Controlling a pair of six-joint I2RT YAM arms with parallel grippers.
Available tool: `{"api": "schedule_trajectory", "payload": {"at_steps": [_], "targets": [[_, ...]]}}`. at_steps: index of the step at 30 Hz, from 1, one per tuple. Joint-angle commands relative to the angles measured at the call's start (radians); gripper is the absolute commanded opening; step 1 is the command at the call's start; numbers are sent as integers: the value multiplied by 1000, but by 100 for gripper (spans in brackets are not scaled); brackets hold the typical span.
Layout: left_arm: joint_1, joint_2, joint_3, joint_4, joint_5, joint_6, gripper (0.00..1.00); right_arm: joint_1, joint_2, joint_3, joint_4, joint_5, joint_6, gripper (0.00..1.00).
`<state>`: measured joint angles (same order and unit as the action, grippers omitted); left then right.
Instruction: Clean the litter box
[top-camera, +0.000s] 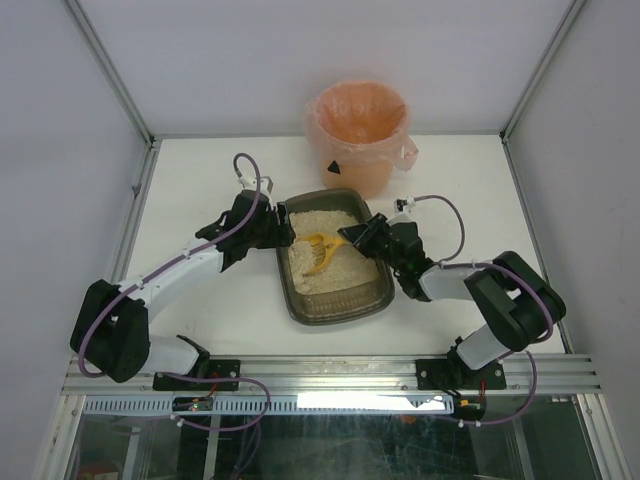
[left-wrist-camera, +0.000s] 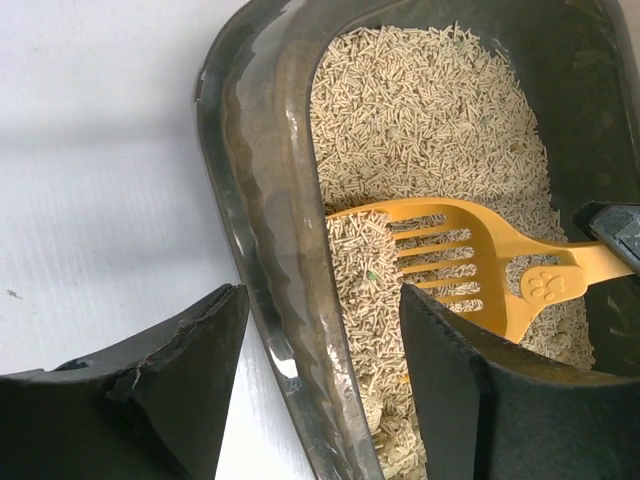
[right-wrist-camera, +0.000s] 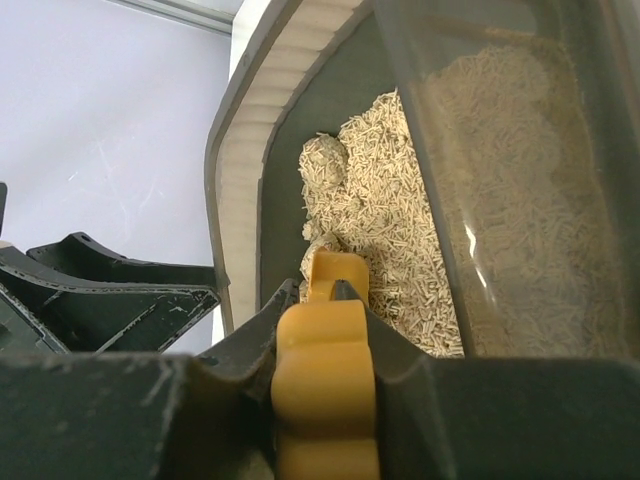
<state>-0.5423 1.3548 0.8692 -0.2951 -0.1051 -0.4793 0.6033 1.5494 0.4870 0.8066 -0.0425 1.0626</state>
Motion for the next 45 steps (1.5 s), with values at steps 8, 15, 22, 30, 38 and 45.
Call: {"api": "schedule_trajectory", "payload": {"at_steps": [8, 15, 22, 30, 38, 45], "targets": [[7, -106, 34, 17, -58, 13, 66, -125, -169, -95, 126, -138, 104, 0], [8, -149, 28, 25, -86, 15, 68, -176, -337, -64, -73, -182, 89, 0], [8, -154, 14, 27, -72, 8, 68, -187, -419, -42, -194, -140, 13, 0], [8, -162, 18, 27, -66, 11, 68, -243, -493, -92, -245, -157, 9, 0], [8, -150, 25, 26, -44, 7, 66, -398, -493, -190, -87, -298, 137, 0], [8, -146, 31, 28, -44, 8, 65, -496, -324, -282, 311, -452, 359, 0]]}}
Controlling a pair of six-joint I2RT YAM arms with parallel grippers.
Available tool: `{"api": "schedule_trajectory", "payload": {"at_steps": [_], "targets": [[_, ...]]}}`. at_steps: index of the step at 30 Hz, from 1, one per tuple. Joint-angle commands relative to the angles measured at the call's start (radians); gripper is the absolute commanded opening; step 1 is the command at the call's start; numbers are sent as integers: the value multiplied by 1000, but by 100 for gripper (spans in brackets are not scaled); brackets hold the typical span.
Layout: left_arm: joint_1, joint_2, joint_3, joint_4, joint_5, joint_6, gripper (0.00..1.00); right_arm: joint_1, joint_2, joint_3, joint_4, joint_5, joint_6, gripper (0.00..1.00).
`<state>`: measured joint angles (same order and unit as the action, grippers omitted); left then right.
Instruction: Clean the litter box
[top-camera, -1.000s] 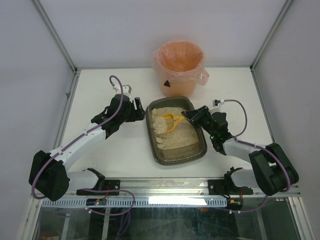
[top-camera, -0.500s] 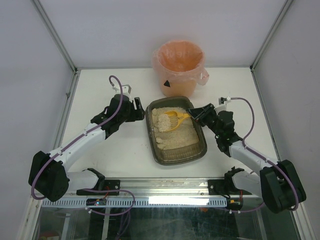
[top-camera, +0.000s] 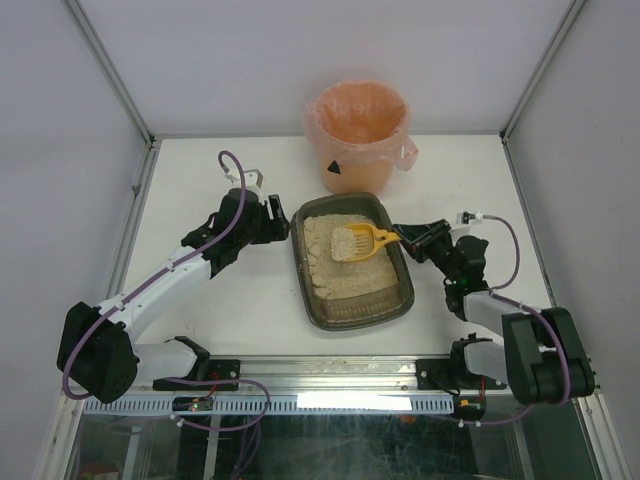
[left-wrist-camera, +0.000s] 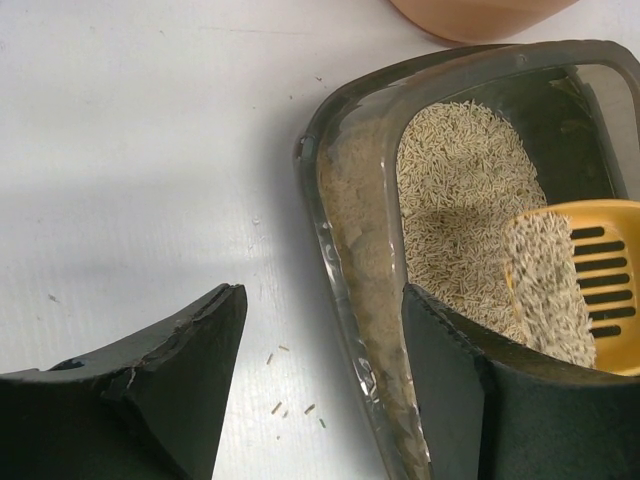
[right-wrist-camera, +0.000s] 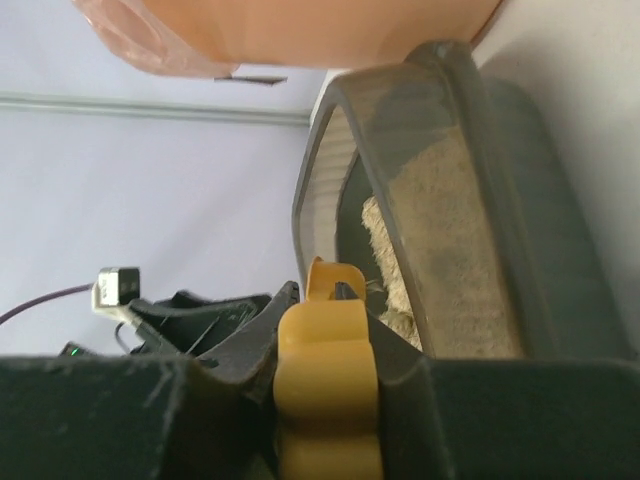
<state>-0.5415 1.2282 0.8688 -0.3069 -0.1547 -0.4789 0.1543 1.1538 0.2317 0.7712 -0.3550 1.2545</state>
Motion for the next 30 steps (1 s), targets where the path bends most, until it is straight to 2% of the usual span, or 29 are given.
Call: {"api": "schedule_trajectory", "payload": {"at_steps": [1, 3, 6, 9, 12, 16, 19, 22, 25, 28, 30], "targets": [[8, -17, 33, 38, 7, 8, 65, -75, 82, -50, 375, -152, 180, 0], [8, -23, 28, 39, 6, 4, 65, -123, 93, -70, 380, -162, 199, 0], [8, -24, 12, 51, 2, -4, 65, -82, 124, -46, 436, -195, 208, 0], [8, -9, 26, 46, 18, 3, 64, -158, 124, -83, 428, -184, 225, 0], [8, -15, 20, 49, 11, -3, 64, -91, 154, -39, 474, -213, 217, 0], [8, -8, 31, 46, 23, 1, 63, -169, 176, -82, 496, -201, 250, 0], [8, -10, 13, 62, 25, -10, 64, -96, 213, -37, 555, -229, 246, 0], [9, 6, 22, 59, 43, -7, 62, -196, 219, -86, 559, -210, 277, 0], [9, 2, 6, 69, 36, -17, 62, -105, 260, -27, 603, -237, 269, 0], [8, 17, 20, 64, 51, -9, 61, -185, 283, -67, 632, -223, 290, 0], [8, 10, 14, 66, 51, -19, 61, -159, 286, -49, 617, -242, 271, 0]]}}
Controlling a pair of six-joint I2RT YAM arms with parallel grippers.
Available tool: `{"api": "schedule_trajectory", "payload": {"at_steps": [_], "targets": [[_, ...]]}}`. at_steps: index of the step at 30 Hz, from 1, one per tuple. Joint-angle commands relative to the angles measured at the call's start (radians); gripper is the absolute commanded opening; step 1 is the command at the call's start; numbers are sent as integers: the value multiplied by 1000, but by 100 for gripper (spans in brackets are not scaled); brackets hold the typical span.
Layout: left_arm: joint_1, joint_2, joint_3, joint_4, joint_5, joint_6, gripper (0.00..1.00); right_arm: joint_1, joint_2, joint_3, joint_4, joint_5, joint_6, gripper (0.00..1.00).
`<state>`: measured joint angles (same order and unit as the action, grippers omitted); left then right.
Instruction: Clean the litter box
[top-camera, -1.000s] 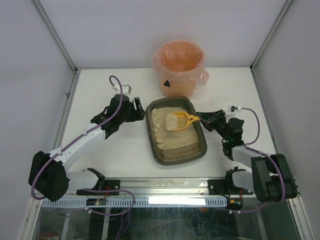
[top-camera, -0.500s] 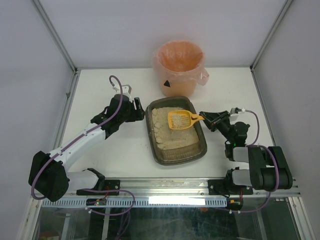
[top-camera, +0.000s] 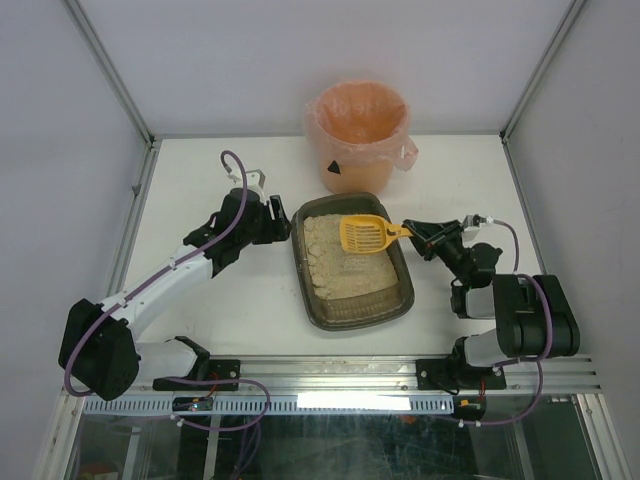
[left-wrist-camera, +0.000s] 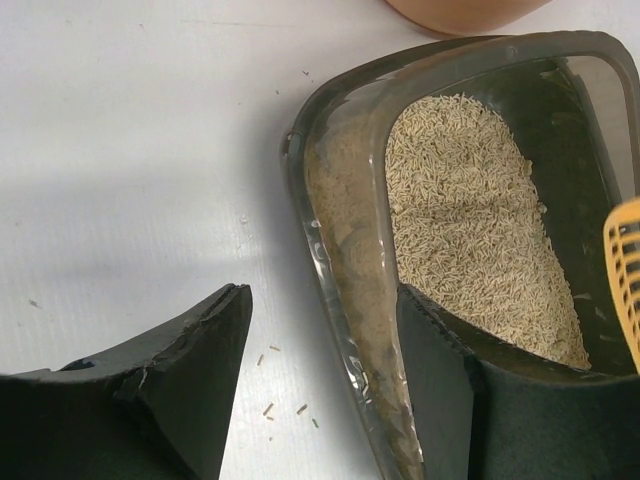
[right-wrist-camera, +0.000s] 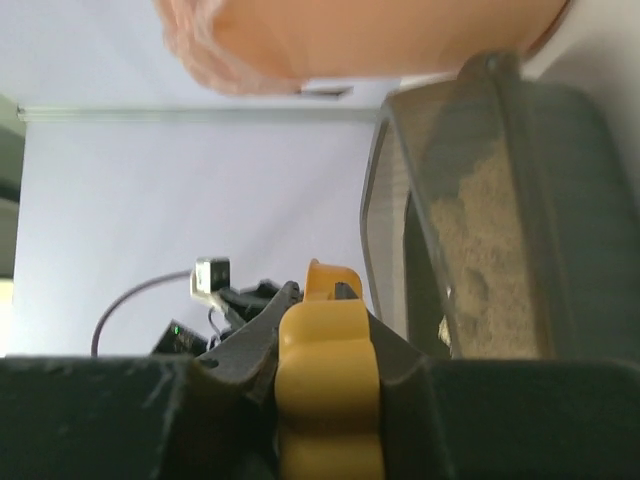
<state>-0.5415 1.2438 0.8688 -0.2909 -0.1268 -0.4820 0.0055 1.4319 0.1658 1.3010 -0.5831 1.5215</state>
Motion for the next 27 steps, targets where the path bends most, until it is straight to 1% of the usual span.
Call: {"api": "schedule_trajectory", "payload": {"at_steps": [1, 3, 4, 5, 7, 9, 10, 12, 15, 19, 23, 27], "targets": [[8, -5, 6, 60, 21, -19, 62, 28, -2, 46, 59, -20, -25, 0], [8, 15, 8, 71, 25, -18, 61, 55, -63, 72, -58, 10, -91, 0], [8, 28, 15, 71, 32, -16, 60, 50, -115, 80, -156, 37, -143, 0], [8, 41, 20, 71, 36, -16, 60, 50, -168, 99, -282, 57, -212, 0], [8, 58, 26, 74, 45, -23, 58, 65, -276, 173, -557, 152, -361, 0], [8, 69, 26, 91, 51, -28, 57, 94, -363, 240, -748, 236, -511, 0], [8, 77, 25, 99, 56, -30, 56, 109, -390, 271, -820, 251, -529, 0], [8, 102, 33, 109, 76, -30, 55, 141, -417, 333, -964, 353, -654, 0], [4, 136, 55, 113, 101, -29, 51, 206, -402, 424, -1082, 425, -761, 0], [-11, 142, 63, 115, 102, -26, 49, 322, -327, 567, -1246, 528, -899, 0], [-38, 134, 50, 124, 85, -24, 48, 431, -259, 664, -1329, 616, -992, 0], [-70, 160, 50, 131, 75, -24, 47, 491, -181, 718, -1347, 633, -1028, 0]]}}
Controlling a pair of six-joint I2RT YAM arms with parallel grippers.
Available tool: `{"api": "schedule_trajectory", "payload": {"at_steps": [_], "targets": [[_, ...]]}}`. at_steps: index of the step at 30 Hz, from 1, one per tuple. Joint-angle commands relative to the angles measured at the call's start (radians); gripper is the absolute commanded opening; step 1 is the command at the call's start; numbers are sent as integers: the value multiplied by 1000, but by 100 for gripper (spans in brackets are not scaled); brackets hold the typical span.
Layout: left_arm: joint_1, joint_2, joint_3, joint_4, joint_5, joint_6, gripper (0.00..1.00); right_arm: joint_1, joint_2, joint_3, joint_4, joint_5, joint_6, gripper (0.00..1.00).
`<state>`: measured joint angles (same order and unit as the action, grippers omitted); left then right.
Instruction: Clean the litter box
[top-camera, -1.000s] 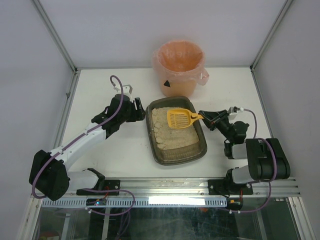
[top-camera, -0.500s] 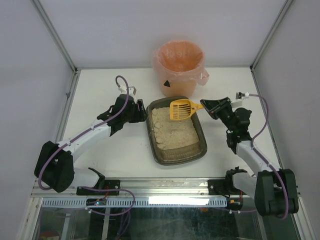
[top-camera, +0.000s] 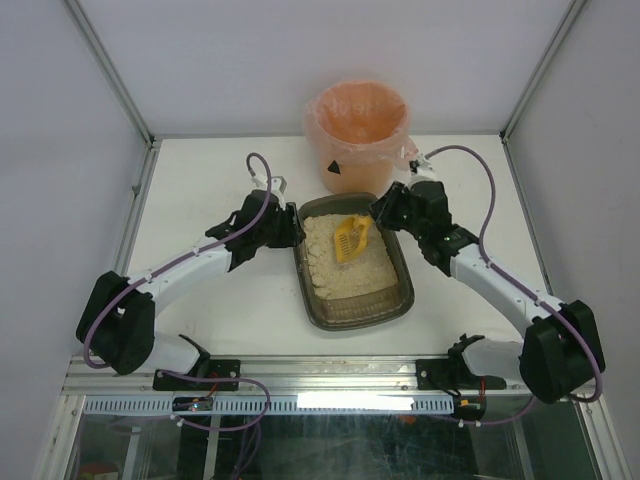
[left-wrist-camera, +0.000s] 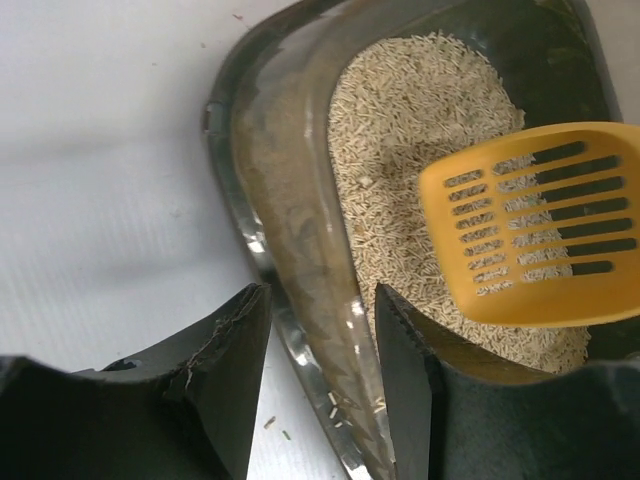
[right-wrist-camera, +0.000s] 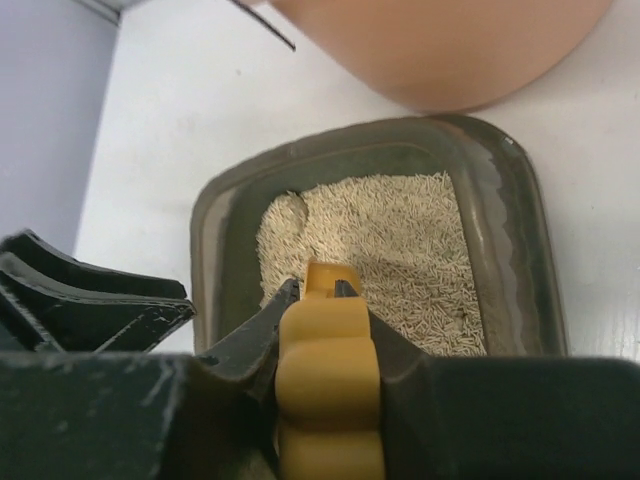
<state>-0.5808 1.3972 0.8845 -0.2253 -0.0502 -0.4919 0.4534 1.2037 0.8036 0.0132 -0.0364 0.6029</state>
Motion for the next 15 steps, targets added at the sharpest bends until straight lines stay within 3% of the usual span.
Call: {"api": "schedule_trajectory", "payload": {"at_steps": [1, 8, 15], "targets": [[-37, 15, 37, 65, -4, -14, 47, 58, 67, 93, -68, 93, -117, 0], [-47, 71, 41, 66, -21, -11, 46, 163, 206, 175, -142, 227, -186, 0], [-50, 96, 45, 67, -21, -4, 45, 188, 309, 114, -54, 177, -46, 0]]}}
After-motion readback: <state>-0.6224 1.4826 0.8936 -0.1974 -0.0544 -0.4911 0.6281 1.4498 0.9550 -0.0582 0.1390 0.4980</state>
